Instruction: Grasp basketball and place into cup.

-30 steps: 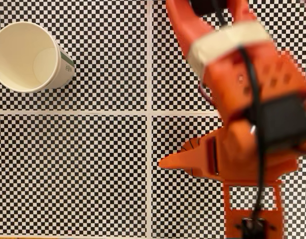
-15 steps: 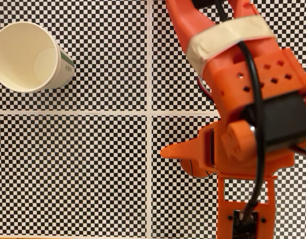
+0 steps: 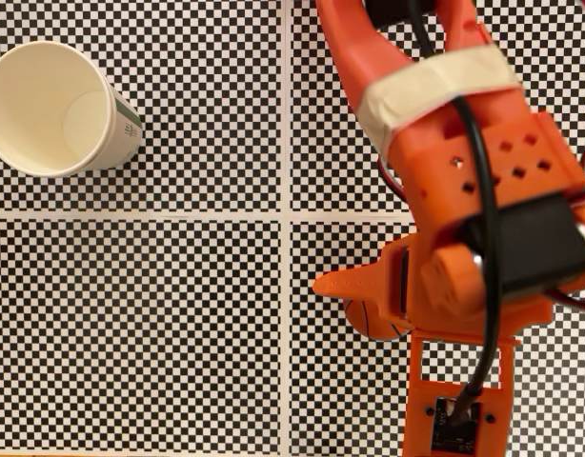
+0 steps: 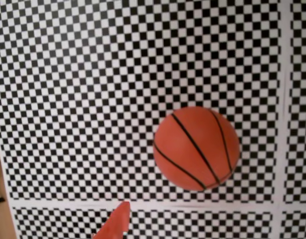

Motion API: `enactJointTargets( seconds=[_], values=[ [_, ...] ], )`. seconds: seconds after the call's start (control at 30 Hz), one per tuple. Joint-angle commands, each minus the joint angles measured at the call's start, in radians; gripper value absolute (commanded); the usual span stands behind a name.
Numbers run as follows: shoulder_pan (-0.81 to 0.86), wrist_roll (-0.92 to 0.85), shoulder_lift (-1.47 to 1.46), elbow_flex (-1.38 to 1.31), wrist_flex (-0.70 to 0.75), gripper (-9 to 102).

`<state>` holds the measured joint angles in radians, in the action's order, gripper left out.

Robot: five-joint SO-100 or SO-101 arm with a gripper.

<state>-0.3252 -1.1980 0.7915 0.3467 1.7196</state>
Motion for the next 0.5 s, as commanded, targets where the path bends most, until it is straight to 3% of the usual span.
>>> enactJointTargets(
  seconds=[0.0, 0.47],
  values=[
    [0.002, -0.005, -0.009, -0.083, 0.008, 60],
    [-0.002, -0.003, -0.114, -0.192, 0.008, 60]
  ],
)
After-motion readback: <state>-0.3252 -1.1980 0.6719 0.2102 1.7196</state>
